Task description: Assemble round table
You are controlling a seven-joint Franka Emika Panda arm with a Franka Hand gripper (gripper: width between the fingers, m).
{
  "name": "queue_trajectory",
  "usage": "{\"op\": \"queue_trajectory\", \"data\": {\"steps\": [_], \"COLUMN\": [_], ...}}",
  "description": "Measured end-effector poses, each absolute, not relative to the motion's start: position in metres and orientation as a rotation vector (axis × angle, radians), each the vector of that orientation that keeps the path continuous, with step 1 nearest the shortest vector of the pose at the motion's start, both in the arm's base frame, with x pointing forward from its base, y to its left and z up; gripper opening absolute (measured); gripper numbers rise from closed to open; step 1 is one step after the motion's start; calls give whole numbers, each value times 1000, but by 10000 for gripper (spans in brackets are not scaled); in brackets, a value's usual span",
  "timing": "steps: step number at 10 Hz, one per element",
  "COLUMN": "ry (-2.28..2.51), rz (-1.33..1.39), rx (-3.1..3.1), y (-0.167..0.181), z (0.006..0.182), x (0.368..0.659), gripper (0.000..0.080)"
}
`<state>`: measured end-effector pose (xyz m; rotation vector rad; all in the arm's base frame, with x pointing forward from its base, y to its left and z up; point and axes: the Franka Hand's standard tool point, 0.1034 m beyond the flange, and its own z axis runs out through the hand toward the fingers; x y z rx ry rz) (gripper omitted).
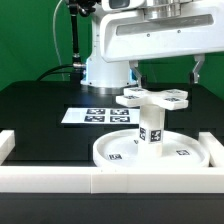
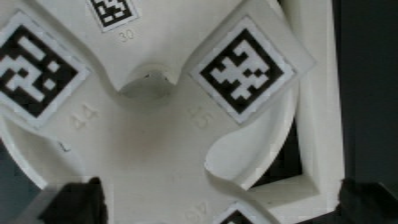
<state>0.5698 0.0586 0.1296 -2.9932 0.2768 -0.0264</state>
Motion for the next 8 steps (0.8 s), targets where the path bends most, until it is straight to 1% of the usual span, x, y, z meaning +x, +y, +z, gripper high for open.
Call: {"op": "queue_trajectory", "data": {"steps": [1,4,6,8], "ry": [99,-213,-654,-856], "rz": [-40,-59,-52,-56], "rx": [-3010,-3009,-2993,-2960], "y": [57,55,53,50], "z": [129,129,124,125], "x": [570,570,568,569], "gripper": [649,649,649,649]}}
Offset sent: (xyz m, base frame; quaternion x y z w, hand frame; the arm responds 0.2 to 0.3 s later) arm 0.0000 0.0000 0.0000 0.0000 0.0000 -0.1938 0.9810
